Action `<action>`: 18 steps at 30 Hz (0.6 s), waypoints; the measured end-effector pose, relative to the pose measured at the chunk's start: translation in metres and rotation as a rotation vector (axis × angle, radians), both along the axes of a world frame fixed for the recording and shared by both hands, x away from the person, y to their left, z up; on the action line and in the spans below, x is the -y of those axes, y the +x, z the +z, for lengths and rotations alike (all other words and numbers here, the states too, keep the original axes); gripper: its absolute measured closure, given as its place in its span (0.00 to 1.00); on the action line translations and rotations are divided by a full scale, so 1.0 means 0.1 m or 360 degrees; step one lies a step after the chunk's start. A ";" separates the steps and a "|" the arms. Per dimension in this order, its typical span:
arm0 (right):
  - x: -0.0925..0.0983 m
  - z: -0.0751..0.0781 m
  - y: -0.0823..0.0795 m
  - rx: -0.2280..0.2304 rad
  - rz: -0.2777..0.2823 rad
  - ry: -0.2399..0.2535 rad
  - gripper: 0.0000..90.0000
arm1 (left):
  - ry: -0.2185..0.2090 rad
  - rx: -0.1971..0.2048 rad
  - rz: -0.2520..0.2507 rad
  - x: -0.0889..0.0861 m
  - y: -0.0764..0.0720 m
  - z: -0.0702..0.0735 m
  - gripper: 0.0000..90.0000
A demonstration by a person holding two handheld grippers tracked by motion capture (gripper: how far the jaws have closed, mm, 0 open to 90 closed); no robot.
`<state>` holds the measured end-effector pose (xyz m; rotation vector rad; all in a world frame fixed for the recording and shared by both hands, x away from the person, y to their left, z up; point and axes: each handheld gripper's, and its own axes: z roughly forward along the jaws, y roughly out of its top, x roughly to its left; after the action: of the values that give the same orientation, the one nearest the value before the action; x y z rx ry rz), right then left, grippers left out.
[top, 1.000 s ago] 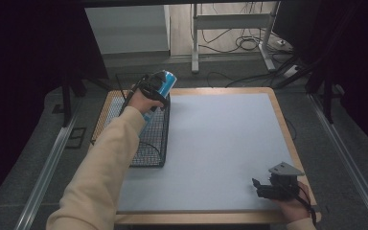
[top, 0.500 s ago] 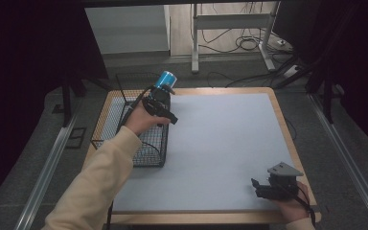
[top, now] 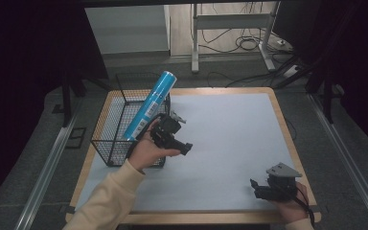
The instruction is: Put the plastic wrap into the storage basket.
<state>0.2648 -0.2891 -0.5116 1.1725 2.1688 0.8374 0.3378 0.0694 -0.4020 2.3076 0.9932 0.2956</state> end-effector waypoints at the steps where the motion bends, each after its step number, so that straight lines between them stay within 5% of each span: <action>1: 0.00 0.00 0.00 0.0000 0.0000 -0.0001 0.11 | -0.0020 0.0000 -0.0009 0.01 -0.05 -0.04 0.17; 11: -0.01 0.00 0.00 0.0003 0.0004 -0.0014 0.11 | -0.0100 -0.0034 -0.0093 0.01 -0.48 -0.47 0.18; 18: -0.02 0.00 0.00 0.0005 0.0006 -0.0015 0.11 | -0.0093 -0.0062 -0.0097 0.01 -0.56 -0.65 0.18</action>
<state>0.2645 -0.2872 -0.5115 1.1627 2.1707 0.8292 0.2817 0.0684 -0.4667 2.2939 0.9358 0.1949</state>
